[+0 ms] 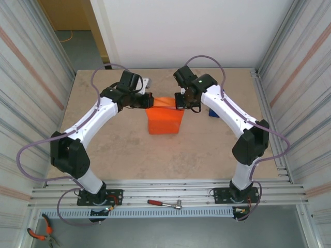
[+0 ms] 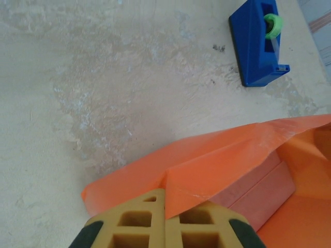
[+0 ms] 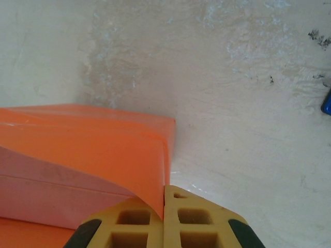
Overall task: Wrap the gift box in paper
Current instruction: Pick up the gift box from the center of the table, then place the gift box at the center of the table.
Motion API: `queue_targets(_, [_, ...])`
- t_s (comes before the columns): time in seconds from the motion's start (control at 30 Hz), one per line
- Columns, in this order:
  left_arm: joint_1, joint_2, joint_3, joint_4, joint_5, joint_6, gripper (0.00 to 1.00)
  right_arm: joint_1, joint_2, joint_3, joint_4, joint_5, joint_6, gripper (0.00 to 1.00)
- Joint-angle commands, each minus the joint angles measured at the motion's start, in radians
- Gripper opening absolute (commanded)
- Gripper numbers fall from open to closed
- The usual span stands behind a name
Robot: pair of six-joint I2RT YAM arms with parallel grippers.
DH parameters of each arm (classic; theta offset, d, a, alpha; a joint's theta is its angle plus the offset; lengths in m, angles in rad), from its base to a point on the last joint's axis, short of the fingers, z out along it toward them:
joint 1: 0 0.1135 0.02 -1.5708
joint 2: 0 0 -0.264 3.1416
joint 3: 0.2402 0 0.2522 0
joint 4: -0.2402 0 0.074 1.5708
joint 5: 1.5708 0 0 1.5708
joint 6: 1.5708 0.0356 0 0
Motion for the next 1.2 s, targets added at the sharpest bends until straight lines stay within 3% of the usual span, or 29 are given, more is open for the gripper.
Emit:
queue_targets(0.0, [-0.003,-0.018,0.037,-0.009,0.034,0.02,0.0,-0.005,-0.053,0.008,0.009,-0.044,0.021,0.0])
queue_targets(0.37, [-0.004,-0.047,0.012,0.01,0.051,0.039,0.0,-0.001,-0.14,-0.017,0.024,-0.091,0.075,0.0])
queue_targets(0.67, [-0.003,-0.056,-0.067,0.057,0.075,0.031,0.0,0.002,-0.248,-0.286,0.156,-0.095,0.141,0.02])
queue_targets(0.83, [-0.002,-0.1,-0.194,0.113,0.067,0.033,0.0,0.001,-0.274,-0.395,0.216,-0.121,0.173,0.05])
queue_targets(0.93, [0.006,-0.127,-0.24,0.151,0.063,0.02,0.15,-0.001,-0.276,-0.395,0.225,-0.129,0.177,0.18])
queue_targets(1.17, [0.046,-0.185,-0.182,0.179,0.033,0.044,0.65,-0.025,-0.287,-0.301,0.212,-0.141,0.171,0.6])
